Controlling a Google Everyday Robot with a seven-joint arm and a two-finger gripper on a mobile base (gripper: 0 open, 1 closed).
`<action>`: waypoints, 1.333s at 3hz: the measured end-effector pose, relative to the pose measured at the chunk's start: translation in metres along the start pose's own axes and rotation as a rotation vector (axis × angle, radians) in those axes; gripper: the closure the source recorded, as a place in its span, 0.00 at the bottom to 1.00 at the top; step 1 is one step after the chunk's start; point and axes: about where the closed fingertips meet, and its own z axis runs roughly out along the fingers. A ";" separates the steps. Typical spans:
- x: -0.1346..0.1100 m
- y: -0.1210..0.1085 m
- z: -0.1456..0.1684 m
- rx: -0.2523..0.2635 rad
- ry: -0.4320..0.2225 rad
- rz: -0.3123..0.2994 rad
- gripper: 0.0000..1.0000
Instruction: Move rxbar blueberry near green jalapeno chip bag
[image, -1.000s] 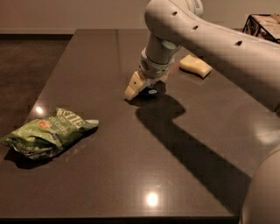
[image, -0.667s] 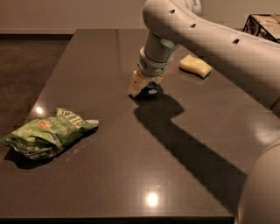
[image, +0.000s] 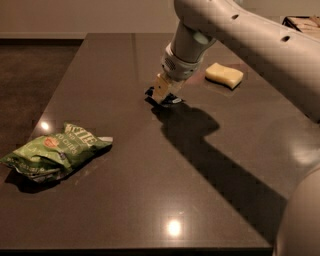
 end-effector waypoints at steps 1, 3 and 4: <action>-0.001 -0.001 -0.021 -0.026 -0.026 -0.053 1.00; -0.019 0.019 -0.060 -0.093 -0.059 -0.224 1.00; -0.026 0.049 -0.056 -0.164 -0.067 -0.330 1.00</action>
Offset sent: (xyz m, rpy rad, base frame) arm -0.0139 -0.0027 0.0785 0.0573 -0.0722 0.2366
